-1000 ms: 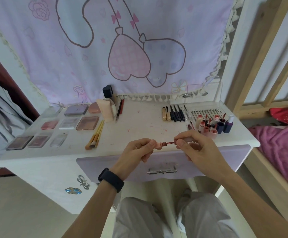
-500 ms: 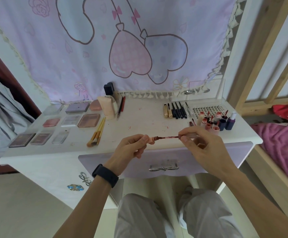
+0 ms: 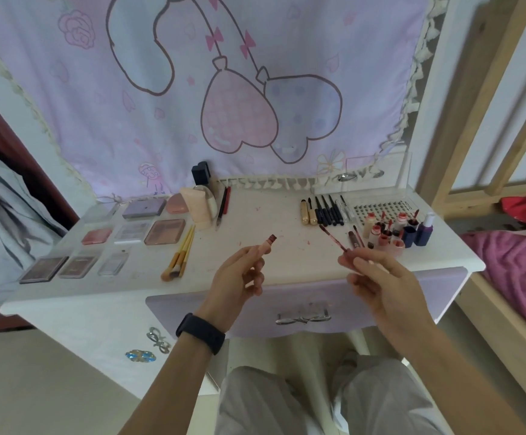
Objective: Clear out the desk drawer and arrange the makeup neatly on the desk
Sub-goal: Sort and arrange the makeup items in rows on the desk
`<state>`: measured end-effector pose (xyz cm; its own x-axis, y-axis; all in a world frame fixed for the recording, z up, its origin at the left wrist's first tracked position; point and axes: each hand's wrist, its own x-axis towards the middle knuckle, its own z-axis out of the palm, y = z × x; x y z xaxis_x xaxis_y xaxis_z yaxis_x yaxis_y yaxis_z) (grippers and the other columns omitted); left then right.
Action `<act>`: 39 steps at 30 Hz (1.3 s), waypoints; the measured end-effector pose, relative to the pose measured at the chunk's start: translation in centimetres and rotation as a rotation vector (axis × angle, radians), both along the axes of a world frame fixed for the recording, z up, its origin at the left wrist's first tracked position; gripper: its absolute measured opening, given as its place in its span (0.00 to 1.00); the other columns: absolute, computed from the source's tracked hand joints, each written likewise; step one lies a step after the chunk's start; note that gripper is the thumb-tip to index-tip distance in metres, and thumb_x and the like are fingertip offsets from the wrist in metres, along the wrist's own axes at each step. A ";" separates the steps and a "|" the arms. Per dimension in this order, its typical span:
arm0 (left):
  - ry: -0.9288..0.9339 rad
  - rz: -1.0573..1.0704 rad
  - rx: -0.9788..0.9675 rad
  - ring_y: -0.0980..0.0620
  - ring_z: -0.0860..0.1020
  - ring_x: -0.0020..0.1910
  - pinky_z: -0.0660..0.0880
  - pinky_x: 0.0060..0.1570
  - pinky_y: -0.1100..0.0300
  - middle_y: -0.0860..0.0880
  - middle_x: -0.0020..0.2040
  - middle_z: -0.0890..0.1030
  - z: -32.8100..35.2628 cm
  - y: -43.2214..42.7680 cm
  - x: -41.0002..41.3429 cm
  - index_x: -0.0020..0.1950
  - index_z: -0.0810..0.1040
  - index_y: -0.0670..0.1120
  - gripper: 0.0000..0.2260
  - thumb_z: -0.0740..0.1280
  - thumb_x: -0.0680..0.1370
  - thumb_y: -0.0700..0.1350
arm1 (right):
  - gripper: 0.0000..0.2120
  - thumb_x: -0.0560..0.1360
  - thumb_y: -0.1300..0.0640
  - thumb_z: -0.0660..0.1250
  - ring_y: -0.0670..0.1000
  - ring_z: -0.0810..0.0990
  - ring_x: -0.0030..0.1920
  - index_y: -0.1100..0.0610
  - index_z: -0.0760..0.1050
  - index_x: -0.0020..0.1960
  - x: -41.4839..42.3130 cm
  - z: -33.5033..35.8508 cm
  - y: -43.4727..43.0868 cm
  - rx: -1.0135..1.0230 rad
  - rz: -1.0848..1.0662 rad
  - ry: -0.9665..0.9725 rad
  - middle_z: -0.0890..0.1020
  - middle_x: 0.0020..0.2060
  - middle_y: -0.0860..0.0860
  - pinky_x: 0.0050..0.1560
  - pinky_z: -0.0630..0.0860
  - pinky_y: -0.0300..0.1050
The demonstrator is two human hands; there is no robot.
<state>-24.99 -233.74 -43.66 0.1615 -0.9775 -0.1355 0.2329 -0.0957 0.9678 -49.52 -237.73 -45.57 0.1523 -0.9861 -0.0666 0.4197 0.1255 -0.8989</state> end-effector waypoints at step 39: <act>-0.576 0.039 0.227 0.53 0.85 0.32 0.82 0.33 0.60 0.49 0.44 0.84 -2.5 -9.4 -7.7 0.49 0.79 0.48 0.09 0.75 0.75 0.50 | 0.15 0.75 0.53 0.73 0.54 0.76 0.51 0.58 0.83 0.59 4.6 -7.9 -1.8 -0.617 -0.551 1.160 0.82 0.51 0.52 0.51 0.77 0.45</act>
<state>-32.69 -243.15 -46.13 0.3056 -0.9265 -0.2194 -0.3129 -0.3154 0.8959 -44.90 -239.58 -53.42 -0.0964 -0.8168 0.5688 -0.7143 -0.3413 -0.6110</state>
